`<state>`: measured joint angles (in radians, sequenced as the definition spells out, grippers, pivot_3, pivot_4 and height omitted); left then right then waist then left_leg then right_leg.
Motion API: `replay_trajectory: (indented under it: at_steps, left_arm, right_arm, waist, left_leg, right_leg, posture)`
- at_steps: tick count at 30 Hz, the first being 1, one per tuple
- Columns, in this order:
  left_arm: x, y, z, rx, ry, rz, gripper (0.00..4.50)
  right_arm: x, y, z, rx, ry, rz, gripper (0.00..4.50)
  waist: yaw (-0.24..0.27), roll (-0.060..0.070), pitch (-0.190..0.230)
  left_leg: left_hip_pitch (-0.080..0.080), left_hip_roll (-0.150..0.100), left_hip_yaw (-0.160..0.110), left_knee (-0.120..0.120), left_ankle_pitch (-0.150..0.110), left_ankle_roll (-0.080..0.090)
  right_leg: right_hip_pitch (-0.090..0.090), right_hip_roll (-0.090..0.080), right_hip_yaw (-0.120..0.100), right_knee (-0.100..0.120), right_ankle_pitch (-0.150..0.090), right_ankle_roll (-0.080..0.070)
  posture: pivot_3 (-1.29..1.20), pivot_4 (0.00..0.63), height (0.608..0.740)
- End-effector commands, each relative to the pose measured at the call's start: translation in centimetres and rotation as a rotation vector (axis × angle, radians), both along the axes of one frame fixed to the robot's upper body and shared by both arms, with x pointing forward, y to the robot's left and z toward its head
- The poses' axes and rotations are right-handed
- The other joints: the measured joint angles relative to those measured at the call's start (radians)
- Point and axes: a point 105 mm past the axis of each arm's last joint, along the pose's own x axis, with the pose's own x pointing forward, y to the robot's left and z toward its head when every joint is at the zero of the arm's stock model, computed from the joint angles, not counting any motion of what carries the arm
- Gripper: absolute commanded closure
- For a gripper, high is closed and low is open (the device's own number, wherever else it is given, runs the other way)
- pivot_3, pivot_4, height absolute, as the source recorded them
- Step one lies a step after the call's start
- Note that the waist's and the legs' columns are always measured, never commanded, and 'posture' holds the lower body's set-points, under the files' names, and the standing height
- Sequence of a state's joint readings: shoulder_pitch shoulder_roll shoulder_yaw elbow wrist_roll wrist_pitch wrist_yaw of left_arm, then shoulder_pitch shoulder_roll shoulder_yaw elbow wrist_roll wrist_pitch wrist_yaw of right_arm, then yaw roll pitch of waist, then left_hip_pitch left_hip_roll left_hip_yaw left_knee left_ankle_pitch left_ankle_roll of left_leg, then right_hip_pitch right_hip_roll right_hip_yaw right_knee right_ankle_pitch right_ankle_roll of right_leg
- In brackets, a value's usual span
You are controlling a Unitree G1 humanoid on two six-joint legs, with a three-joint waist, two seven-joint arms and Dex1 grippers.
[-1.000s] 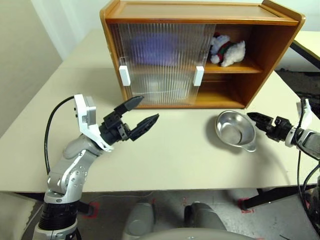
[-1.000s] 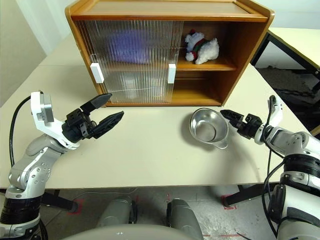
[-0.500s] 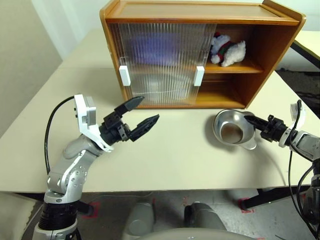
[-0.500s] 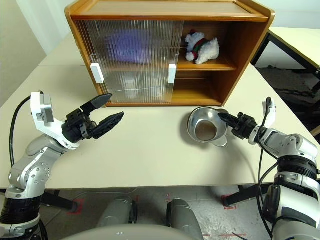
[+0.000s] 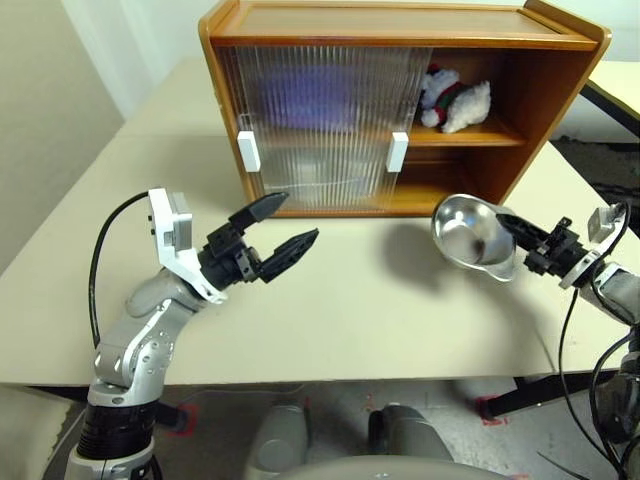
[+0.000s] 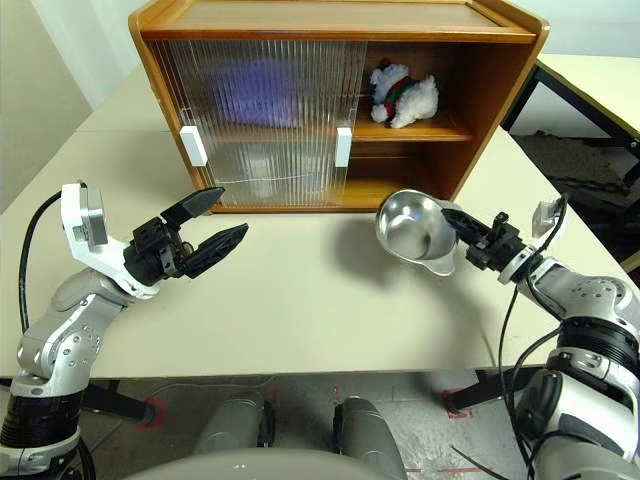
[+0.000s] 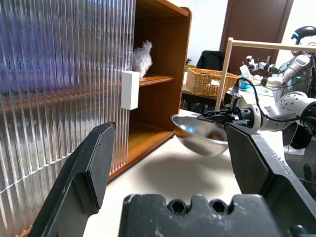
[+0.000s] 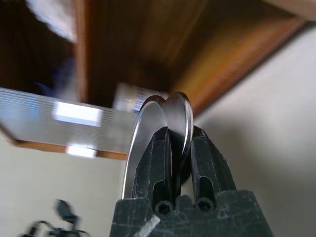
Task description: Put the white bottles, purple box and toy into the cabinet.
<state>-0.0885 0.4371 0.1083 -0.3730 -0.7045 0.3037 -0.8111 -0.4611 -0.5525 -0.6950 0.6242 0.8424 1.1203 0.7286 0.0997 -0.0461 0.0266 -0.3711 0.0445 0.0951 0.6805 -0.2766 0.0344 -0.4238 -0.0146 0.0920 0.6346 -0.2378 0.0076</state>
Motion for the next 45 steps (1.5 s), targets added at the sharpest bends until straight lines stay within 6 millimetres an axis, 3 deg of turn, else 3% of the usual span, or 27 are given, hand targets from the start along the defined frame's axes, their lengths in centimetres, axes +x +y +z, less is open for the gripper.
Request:
replay_trajectory:
  at_steps: [1, 15, 21, 31, 45]
  left_arm:
    - [0.2, -0.1, -0.1, 0.010, 0.003, -0.005, 0.00]
    - [0.3, -0.2, 0.8, 0.014, -0.009, 0.004, 0.00]
    - [0.4, -0.4, 0.8, 0.012, -0.011, 0.009, 0.00]
    - [0.4, -0.3, 0.7, 0.010, -0.013, 0.015, 0.00]
    - [0.4, -0.4, 0.7, 0.008, -0.015, 0.015, 0.00]
  right_arm:
    - [0.6, 0.2, 1.1, 0.021, -0.030, -0.029, 4.16]
    - [6.2, 2.2, 1.0, -0.078, -0.036, -0.316, 4.16]
    - [8.0, 2.6, -0.6, -0.095, 0.020, -0.421, 4.16]
    - [9.8, 1.8, -0.9, -0.081, 0.054, -0.592, 4.16]
    - [11.2, 2.7, -0.8, -0.002, 0.114, -0.740, 4.16]
  waist:
    - [0.000, 0.000, 0.000]
    - [-0.006, 0.003, -0.002]
    - [-0.005, 0.003, -0.002]
    - [-0.007, 0.004, -0.001]
    - [-0.022, 0.004, -0.001]
  left_leg:
    - [0.000, 0.000, 0.000, 0.000, 0.000, 0.000]
    - [0.000, 0.001, 0.000, 0.000, 0.000, 0.000]
    - [0.000, 0.000, 0.000, 0.000, 0.000, 0.000]
    - [-0.001, 0.001, 0.000, -0.001, 0.000, 0.000]
    - [-0.001, 0.001, 0.000, -0.002, 0.000, 0.000]
  right_leg:
    - [0.000, 0.000, 0.000, 0.000, 0.000, 0.000]
    - [-0.001, 0.000, 0.000, 0.000, 0.001, -0.001]
    - [-0.002, 0.000, 0.000, 0.000, 0.002, -0.003]
    - [-0.002, 0.000, 0.000, 0.000, 0.002, -0.003]
    - [-0.002, -0.001, 0.000, 0.000, 0.002, -0.004]
  posture:
    - [0.22, 0.000, 0.740]
    - [0.23, 0.000, 0.740]
    - [0.24, 0.000, 0.740]
    - [0.25, 0.000, 0.740]
    - [0.27, 0.000, 0.740]
